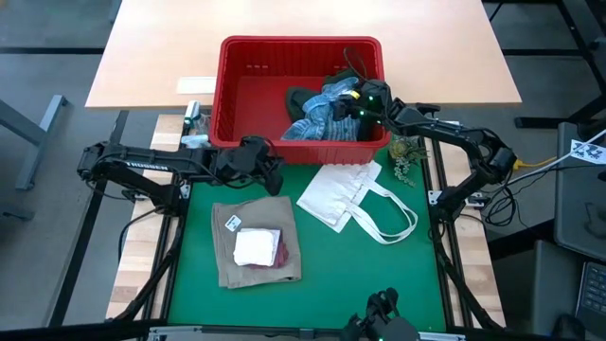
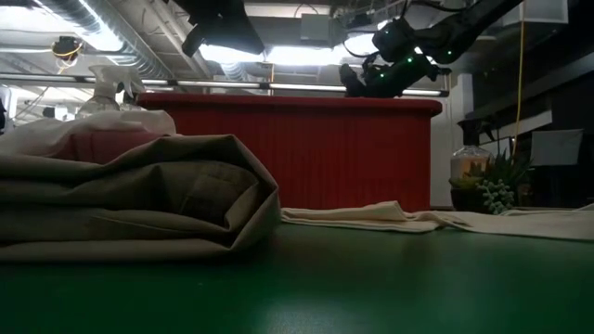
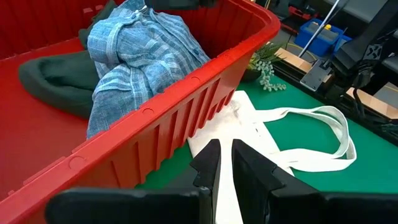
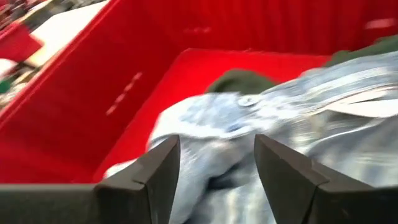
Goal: Fold Laundry from Bin
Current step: Remove the blue polo shirt from the red bin
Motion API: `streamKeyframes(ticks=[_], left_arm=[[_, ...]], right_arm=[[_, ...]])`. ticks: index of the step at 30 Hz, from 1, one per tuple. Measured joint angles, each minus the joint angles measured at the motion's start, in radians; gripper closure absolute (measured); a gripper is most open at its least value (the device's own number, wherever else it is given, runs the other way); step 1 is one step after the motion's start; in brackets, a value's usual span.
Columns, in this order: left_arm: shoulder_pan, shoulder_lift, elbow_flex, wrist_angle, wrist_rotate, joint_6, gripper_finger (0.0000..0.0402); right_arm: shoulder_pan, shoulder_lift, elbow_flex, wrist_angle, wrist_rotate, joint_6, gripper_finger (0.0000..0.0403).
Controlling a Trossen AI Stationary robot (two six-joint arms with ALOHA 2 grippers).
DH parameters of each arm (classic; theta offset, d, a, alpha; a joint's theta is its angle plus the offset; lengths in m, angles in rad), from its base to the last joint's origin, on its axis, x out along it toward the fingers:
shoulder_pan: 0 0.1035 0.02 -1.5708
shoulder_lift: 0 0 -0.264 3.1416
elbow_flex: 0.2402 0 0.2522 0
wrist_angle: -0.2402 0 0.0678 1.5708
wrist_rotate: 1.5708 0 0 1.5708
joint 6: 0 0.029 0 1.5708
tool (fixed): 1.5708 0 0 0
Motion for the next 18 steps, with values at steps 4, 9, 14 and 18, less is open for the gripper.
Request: streamKeyframes(ticks=[4,9,14,18], left_arm=[[0.0,0.0,0.0,0.0,0.0,0.0,0.0365],[0.0,0.0,0.0,0.0,0.0,0.0,0.0365],[0.0,0.0,0.0,0.0,0.0,0.0,0.0365],[0.0,0.0,0.0,0.0,0.0,0.0,0.0365]], right_arm=[[0.001,0.0,0.0,0.001,-0.058,-0.024,0.0196],[0.001,0.0,0.0,0.004,-0.026,-0.055,0.0196],[0.001,0.006,0.0,0.01,-0.006,-0.082,0.0196],[0.001,0.045,0.0,0.012,-0.013,-0.108,0.0196]])
